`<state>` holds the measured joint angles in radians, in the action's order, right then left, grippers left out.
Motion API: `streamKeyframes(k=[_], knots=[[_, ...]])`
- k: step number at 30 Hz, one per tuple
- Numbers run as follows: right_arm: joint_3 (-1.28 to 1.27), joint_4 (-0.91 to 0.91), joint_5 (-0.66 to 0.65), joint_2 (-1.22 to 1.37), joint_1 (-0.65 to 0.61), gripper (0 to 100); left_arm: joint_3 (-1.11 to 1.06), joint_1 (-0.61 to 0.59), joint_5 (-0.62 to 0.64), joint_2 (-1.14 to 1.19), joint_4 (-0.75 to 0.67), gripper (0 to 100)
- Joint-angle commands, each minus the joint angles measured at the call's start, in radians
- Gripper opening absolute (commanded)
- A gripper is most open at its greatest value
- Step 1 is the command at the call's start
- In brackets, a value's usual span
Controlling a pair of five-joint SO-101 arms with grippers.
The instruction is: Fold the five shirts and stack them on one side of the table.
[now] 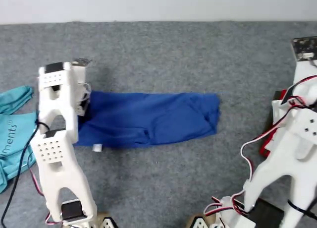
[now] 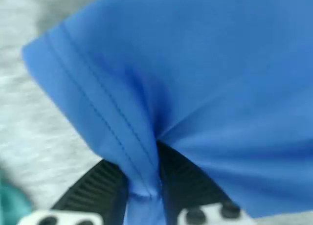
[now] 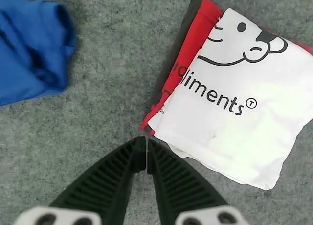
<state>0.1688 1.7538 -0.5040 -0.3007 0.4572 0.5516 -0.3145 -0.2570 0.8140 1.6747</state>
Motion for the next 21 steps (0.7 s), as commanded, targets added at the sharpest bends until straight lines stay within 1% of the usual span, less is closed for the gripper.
streamKeyframes(k=[1, 3, 6, 10, 13, 18, 21], knots=[[0.046, 0.033, -0.006, -0.028, 0.010, 0.9, 0.133, -0.080, -0.057, -0.071, 0.060, 1], [0.046, 0.031, -0.006, -0.025, 0.024, 0.9, 0.176, -0.097, -0.072, -0.083, 0.081, 1], [0.046, 0.031, -0.006, -0.024, 0.050, 1.0, 0.171, -0.101, -0.074, -0.109, 0.083, 1], [0.046, 0.031, -0.006, -0.024, 0.065, 1.1, 0.079, -0.034, -0.072, -0.170, 0.083, 1], [0.046, 0.033, -0.006, -0.024, 0.065, 1.1, 0.018, 0.048, -0.057, -0.249, 0.083, 1], [0.046, 0.033, 0.000, -0.025, 0.064, 1.0, -0.104, 0.242, 0.005, -0.387, 0.078, 1], [0.046, 0.035, 0.000, -0.030, 0.065, 0.9, -0.114, 0.348, 0.063, -0.450, 0.077, 1]])
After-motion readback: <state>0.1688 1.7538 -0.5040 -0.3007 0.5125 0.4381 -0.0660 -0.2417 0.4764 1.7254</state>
